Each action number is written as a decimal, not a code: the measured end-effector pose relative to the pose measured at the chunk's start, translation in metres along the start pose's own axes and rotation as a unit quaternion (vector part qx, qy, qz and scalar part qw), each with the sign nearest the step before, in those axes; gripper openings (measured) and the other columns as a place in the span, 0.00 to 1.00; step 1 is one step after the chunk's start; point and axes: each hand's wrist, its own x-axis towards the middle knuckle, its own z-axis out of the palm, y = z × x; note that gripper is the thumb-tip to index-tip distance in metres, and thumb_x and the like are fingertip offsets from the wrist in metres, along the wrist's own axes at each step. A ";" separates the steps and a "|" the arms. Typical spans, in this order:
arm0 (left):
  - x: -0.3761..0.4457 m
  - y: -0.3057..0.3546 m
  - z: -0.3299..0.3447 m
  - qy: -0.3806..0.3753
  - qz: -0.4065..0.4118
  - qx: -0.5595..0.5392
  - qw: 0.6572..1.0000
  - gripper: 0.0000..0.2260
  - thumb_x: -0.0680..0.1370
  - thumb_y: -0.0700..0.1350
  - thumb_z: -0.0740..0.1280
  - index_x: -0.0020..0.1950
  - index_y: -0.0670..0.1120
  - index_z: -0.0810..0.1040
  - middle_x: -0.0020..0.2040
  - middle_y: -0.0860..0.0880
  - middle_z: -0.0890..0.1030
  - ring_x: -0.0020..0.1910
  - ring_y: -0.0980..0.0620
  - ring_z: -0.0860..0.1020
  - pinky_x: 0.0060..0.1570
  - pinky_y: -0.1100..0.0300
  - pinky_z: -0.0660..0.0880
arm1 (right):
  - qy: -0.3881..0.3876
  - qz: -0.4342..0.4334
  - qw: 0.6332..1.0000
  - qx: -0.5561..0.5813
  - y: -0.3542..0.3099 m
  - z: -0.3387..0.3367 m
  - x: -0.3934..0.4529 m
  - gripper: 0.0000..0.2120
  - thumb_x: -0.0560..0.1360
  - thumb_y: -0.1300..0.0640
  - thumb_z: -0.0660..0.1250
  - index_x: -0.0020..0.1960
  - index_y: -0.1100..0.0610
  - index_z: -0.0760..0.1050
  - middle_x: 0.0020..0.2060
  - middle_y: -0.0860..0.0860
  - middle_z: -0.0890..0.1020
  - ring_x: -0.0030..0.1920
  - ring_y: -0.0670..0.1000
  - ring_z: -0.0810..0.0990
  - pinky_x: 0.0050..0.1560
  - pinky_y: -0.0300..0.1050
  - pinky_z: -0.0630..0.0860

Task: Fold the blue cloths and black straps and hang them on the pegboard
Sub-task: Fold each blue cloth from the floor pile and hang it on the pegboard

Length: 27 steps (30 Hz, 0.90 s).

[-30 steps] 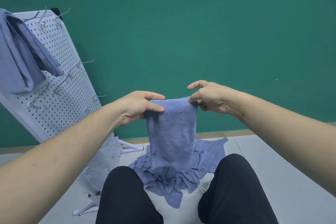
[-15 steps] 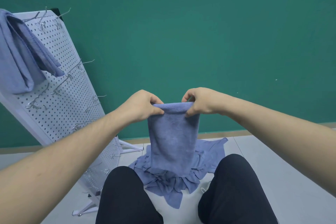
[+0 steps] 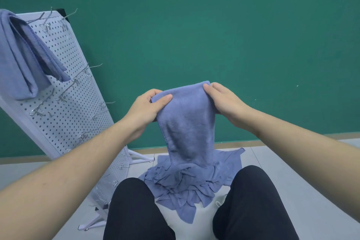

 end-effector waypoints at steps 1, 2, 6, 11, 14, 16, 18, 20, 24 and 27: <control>-0.001 0.001 0.003 0.010 -0.007 -0.022 1.000 0.06 0.78 0.51 0.71 0.45 0.50 0.79 0.39 0.53 0.81 0.39 0.53 0.77 0.41 0.57 0.74 | 0.026 -0.017 0.999 -0.032 0.000 0.004 -0.002 0.17 0.84 0.43 0.54 0.47 0.55 0.70 0.43 0.46 0.74 0.43 0.46 0.72 0.51 0.47 0.72; -0.002 0.003 0.007 0.019 -0.016 -0.042 0.999 0.06 0.79 0.51 0.71 0.46 0.50 0.80 0.40 0.54 0.82 0.38 0.53 0.77 0.40 0.58 0.74 | 0.049 -0.035 0.997 -0.058 -0.001 0.007 -0.004 0.18 0.84 0.43 0.52 0.46 0.56 0.68 0.42 0.46 0.72 0.42 0.46 0.71 0.47 0.45 0.69; -0.008 0.008 0.017 0.043 -0.057 -0.134 0.988 0.06 0.78 0.50 0.72 0.49 0.49 0.80 0.43 0.53 0.85 0.39 0.56 0.82 0.41 0.61 0.77 | 0.091 -0.049 0.995 -0.013 -0.005 0.017 -0.006 0.19 0.82 0.39 0.55 0.46 0.54 0.68 0.40 0.44 0.73 0.40 0.44 0.72 0.45 0.44 0.69; -0.010 0.004 0.024 0.071 -0.083 -0.194 0.975 0.10 0.78 0.50 0.73 0.54 0.46 0.79 0.49 0.48 0.86 0.44 0.53 0.84 0.44 0.57 0.81 | -0.045 0.002 0.994 0.096 -0.005 0.016 -0.008 0.17 0.72 0.50 0.77 0.58 0.52 0.79 0.49 0.45 0.87 0.49 0.46 0.86 0.50 0.43 0.82; -0.015 0.003 0.030 -0.002 -0.131 -0.284 0.950 0.16 0.77 0.48 0.73 0.62 0.42 0.79 0.55 0.43 0.86 0.52 0.48 0.85 0.48 0.54 0.82 | -0.013 -0.005 0.993 0.118 0.001 0.020 -0.006 0.17 0.71 0.58 0.78 0.57 0.55 0.79 0.48 0.48 0.87 0.48 0.48 0.87 0.50 0.46 0.83; -0.019 0.002 0.033 -0.029 -0.143 -0.308 0.940 0.17 0.76 0.44 0.74 0.62 0.40 0.79 0.54 0.42 0.86 0.53 0.48 0.85 0.46 0.56 0.82 | 0.016 -0.016 0.993 0.116 0.003 0.022 -0.004 0.15 0.71 0.58 0.77 0.56 0.55 0.79 0.47 0.49 0.87 0.48 0.48 0.86 0.51 0.48 0.82; -0.021 0.001 0.037 -0.003 -0.132 -0.298 0.945 0.13 0.75 0.40 0.74 0.59 0.39 0.81 0.51 0.44 0.87 0.50 0.50 0.86 0.46 0.57 0.81 | 0.039 -0.039 0.996 0.072 0.004 0.022 -0.003 0.16 0.71 0.54 0.77 0.55 0.54 0.78 0.48 0.49 0.86 0.49 0.48 0.85 0.53 0.50 0.82; -0.022 0.000 0.039 0.060 -0.107 -0.268 0.956 0.09 0.75 0.40 0.75 0.54 0.42 0.83 0.48 0.47 0.87 0.47 0.52 0.86 0.46 0.58 0.80 | 0.067 -0.067 0.995 0.010 0.005 0.021 -0.003 0.16 0.70 0.50 0.77 0.52 0.56 0.75 0.46 0.48 0.84 0.47 0.48 0.83 0.52 0.50 0.80; -0.021 -0.004 0.050 0.172 -0.030 -0.148 0.973 0.02 0.75 0.42 0.75 0.45 0.47 0.84 0.42 0.52 0.87 0.43 0.56 0.84 0.43 0.61 0.80 | 0.150 -0.095 0.979 -0.102 0.005 0.030 -0.006 0.18 0.72 0.50 0.73 0.40 0.50 0.62 0.32 0.44 0.72 0.34 0.49 0.70 0.39 0.50 0.71; -0.022 -0.002 0.062 0.182 0.003 -0.124 0.976 0.05 0.76 0.41 0.71 0.43 0.51 0.83 0.41 0.54 0.86 0.41 0.56 0.82 0.47 0.56 0.81 | 0.148 -0.085 0.979 -0.109 0.004 0.044 -0.007 0.16 0.73 0.52 0.68 0.38 0.50 0.61 0.29 0.43 0.71 0.33 0.49 0.68 0.37 0.48 0.68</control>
